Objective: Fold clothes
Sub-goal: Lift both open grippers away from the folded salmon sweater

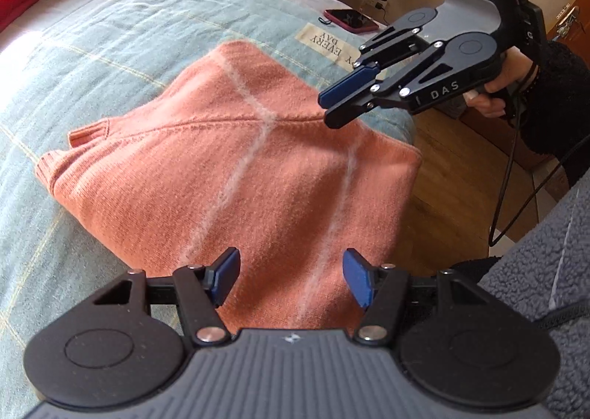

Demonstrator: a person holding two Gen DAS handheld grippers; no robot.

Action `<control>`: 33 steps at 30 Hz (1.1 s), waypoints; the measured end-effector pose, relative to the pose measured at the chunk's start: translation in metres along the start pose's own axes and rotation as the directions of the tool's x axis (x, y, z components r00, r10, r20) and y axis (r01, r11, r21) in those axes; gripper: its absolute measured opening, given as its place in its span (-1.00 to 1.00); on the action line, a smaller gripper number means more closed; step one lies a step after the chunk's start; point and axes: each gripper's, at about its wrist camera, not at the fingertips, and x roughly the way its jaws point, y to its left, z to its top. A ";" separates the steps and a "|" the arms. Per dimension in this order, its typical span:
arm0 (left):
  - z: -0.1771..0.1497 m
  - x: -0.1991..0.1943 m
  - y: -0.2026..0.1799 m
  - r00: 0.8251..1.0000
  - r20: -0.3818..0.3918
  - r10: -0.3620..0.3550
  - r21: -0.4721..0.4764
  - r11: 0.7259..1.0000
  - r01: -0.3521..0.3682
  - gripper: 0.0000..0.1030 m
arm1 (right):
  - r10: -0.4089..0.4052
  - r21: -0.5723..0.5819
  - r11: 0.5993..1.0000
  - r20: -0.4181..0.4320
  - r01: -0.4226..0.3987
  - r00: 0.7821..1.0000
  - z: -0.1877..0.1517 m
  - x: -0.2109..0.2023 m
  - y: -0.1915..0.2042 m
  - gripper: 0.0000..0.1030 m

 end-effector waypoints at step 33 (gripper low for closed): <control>0.023 0.040 0.035 0.986 0.115 0.122 -0.064 0.991 -0.116 0.49 | -0.045 0.067 0.997 0.090 0.039 0.995 0.025 0.047 -0.045 -0.22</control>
